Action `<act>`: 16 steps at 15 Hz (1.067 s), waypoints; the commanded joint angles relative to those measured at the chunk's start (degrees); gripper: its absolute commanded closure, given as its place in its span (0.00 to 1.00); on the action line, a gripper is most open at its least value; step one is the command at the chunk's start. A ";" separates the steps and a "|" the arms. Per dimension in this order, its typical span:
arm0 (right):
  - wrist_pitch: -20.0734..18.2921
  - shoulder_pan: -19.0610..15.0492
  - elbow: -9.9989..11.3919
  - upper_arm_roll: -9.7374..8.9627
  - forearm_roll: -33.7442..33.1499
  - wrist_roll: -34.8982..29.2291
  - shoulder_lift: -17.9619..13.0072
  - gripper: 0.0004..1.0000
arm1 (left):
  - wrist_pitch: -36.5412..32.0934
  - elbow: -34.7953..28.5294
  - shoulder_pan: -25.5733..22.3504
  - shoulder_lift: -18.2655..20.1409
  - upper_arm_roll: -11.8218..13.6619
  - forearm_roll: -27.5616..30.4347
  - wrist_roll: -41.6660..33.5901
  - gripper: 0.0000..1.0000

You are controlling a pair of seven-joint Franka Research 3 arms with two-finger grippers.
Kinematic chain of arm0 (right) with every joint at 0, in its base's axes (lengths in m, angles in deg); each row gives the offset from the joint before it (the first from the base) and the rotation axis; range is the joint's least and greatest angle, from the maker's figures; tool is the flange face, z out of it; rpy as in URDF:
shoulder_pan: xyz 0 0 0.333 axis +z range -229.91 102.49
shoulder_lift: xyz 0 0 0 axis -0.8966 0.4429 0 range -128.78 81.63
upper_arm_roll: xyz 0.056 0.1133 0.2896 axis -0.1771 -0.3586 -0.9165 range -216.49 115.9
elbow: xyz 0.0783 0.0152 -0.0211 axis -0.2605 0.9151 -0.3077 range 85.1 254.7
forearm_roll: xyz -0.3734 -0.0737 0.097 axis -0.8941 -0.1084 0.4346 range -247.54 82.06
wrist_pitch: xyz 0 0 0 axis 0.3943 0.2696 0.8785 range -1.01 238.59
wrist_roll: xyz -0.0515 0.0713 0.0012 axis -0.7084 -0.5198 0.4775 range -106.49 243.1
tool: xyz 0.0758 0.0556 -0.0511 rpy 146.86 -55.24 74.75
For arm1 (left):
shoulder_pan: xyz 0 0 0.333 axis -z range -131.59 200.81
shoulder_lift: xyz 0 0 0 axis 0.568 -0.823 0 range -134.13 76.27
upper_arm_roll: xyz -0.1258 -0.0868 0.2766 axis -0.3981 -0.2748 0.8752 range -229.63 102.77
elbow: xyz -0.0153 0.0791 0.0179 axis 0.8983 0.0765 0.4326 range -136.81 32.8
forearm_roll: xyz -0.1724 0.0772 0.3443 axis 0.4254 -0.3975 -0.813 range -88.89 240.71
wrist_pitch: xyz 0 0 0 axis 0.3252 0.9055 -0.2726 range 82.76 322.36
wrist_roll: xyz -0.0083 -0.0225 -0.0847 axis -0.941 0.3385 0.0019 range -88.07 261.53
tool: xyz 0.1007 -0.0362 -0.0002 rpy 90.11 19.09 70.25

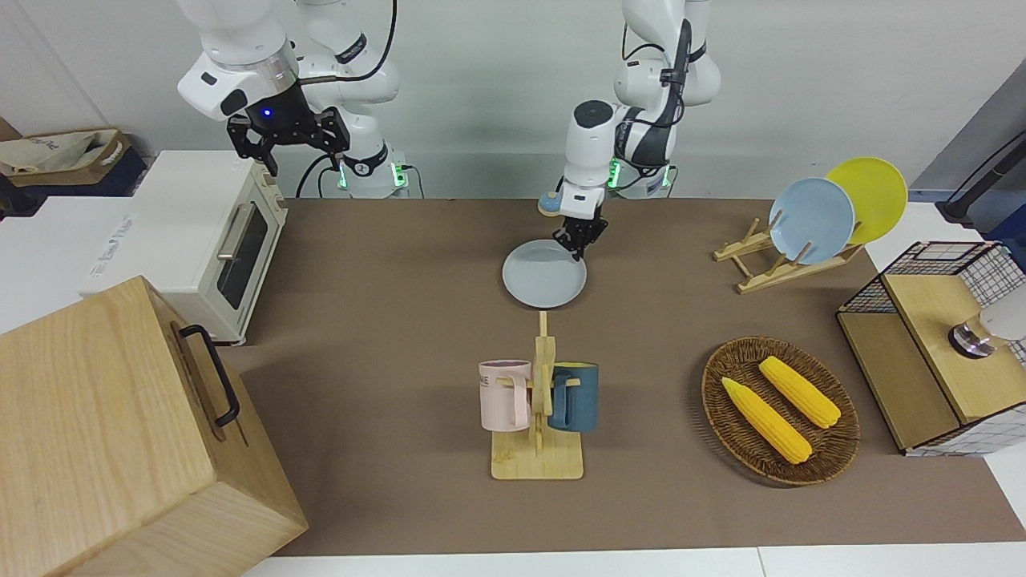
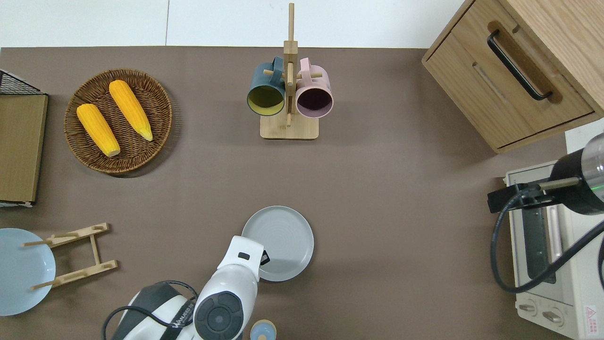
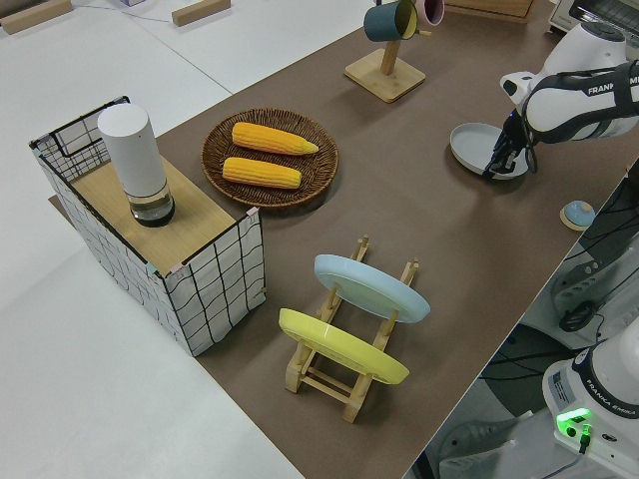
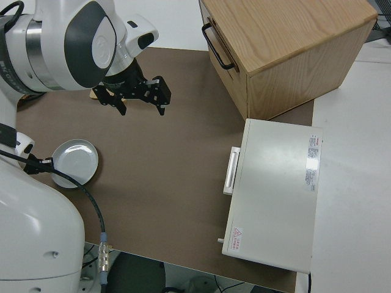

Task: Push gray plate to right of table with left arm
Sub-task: 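Push the gray plate with the left gripper away from the corn tray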

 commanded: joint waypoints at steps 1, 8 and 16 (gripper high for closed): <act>-0.90 -1.07 -0.53 -0.93 0.25 -0.66 -0.14 0.02 | 0.80 0.97 0.09 -1.11 -4.48 0.44 5.96 1.00; -0.90 -1.16 -0.53 -0.93 0.25 -0.75 -0.14 0.02 | 5.02 3.78 0.00 -5.41 -8.62 -0.26 10.98 1.00; -0.90 -1.07 -0.53 -0.93 0.25 -0.66 -0.14 0.02 | 5.11 7.56 0.18 -11.22 -8.63 -5.18 13.88 1.00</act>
